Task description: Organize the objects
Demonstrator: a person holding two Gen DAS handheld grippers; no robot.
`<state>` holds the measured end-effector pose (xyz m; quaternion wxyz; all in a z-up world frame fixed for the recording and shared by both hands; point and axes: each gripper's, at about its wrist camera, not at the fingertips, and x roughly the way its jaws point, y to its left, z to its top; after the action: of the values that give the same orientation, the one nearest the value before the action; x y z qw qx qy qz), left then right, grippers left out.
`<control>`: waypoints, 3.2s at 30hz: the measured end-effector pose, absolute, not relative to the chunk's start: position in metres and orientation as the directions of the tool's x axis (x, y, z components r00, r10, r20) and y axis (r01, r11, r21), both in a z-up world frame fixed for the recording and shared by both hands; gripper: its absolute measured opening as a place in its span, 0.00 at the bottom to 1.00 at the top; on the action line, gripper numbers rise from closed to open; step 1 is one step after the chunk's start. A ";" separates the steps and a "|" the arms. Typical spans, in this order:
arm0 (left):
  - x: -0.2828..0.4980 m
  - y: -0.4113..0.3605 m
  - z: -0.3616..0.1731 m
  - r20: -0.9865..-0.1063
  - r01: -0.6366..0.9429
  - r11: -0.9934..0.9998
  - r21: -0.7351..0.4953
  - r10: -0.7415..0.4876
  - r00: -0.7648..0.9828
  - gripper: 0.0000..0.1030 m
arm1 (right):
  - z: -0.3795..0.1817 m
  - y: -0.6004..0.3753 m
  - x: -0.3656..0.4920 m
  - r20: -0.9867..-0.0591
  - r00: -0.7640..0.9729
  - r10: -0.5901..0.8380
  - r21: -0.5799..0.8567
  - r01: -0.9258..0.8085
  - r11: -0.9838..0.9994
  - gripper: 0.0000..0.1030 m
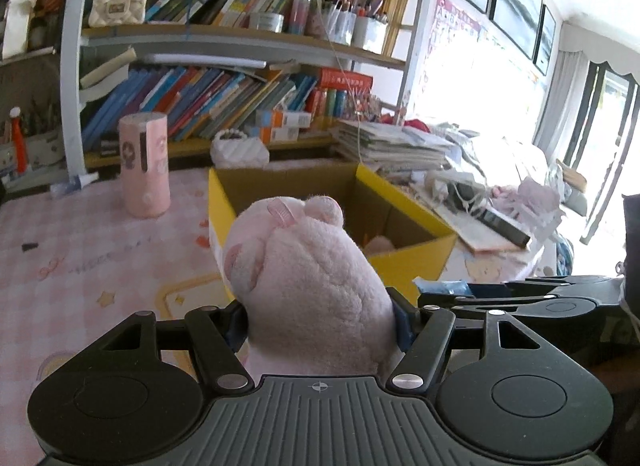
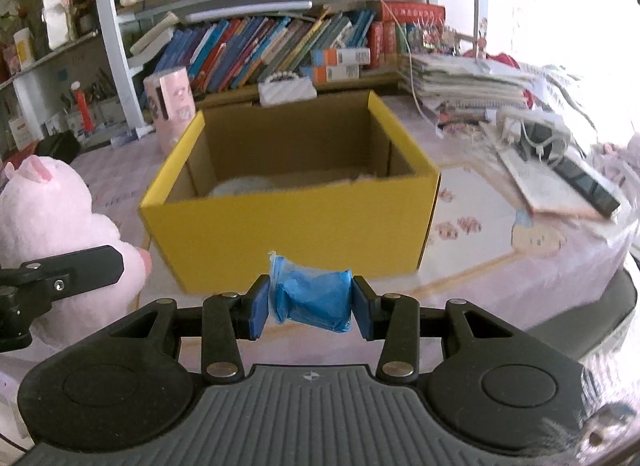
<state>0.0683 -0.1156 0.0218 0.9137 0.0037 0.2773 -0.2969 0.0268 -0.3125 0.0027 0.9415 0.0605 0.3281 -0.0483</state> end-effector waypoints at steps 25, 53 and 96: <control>0.151 -0.198 0.021 -0.534 0.466 0.884 -0.044 -0.415 0.737 0.67 | -0.005 -0.364 0.130 -0.589 0.805 0.073 -0.001 -0.091 0.996 0.39; 0.153 -0.204 0.013 -0.537 0.412 0.906 -0.096 -0.396 0.745 0.80 | -0.014 -0.372 0.155 -0.633 0.758 0.156 0.004 -0.199 0.980 0.39; -0.011 -0.029 0.013 -0.570 0.026 1.000 -0.015 -0.030 0.821 0.96 | 0.007 -0.223 -0.004 -0.600 0.800 -0.015 -0.004 0.016 1.000 1.00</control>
<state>-0.0105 -0.0295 0.0134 0.9542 -0.0032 0.2987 -0.0148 -0.0038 -0.2226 0.0069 0.9487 0.0006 0.3160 -0.0083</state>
